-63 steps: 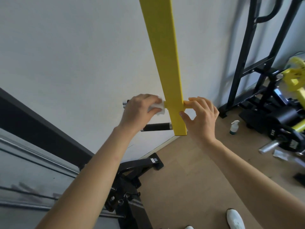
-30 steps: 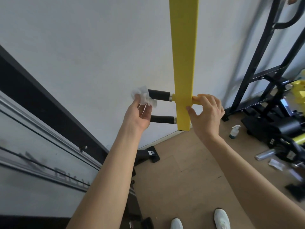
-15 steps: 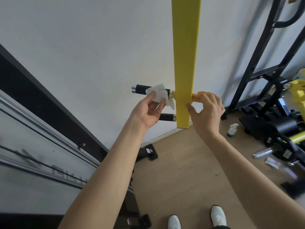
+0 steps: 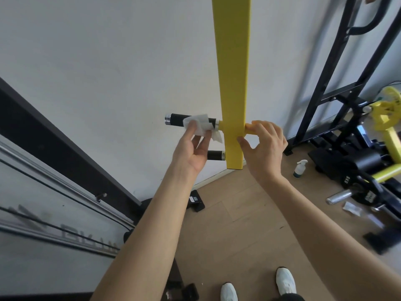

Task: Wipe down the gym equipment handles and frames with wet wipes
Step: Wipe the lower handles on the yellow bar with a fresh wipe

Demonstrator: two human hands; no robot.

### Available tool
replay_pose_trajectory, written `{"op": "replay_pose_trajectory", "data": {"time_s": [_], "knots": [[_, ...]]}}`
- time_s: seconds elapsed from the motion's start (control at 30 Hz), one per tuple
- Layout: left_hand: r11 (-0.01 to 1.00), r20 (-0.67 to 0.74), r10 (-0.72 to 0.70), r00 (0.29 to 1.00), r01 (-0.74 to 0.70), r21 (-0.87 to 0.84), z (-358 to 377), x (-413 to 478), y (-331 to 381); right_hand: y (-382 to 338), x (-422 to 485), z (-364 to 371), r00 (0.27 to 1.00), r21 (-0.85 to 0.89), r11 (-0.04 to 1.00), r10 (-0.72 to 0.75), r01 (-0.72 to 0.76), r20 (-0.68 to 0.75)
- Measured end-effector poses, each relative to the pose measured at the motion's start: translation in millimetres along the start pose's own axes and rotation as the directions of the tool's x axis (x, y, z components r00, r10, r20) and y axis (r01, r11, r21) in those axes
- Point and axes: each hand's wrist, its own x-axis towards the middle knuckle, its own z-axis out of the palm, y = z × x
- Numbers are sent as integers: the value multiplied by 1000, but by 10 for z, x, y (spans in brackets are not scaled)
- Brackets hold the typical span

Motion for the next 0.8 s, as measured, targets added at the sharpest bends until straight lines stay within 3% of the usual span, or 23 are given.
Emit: {"op": "replay_pose_trajectory", "data": {"time_s": [0.2, 0.4, 0.53, 0.6, 0.67, 0.73, 0.8], "knots": [[989, 53, -75, 996, 67, 131, 47, 12, -131, 25, 23, -9, 1000, -7, 1000, 9, -9, -4], [991, -39, 123, 992, -120, 63, -142, 148, 361, 15, 47, 16, 1000, 2, 1000, -16, 16, 16], [933, -76, 347, 935, -335, 135, -328, 219, 799, 35, 65, 39, 1000, 2, 1000, -12, 12, 9], [796, 12, 505, 863, -471, 380, -323, 227, 982, 54, 67, 40, 1000, -3, 1000, -11, 11, 8], [471, 233, 586, 776, -561, 681, -233, 224, 1098, 62, 67, 45, 1000, -1, 1000, -14, 14, 11], [119, 509, 470, 721, -623, 773, -71, 225, 1153, 61, 71, 53, 1000, 7, 1000, -17, 17, 16], [-106, 660, 239, 712, -656, 747, 121, 236, 1144, 57, 73, 61, 1000, 13, 1000, -21, 21, 18]]}}
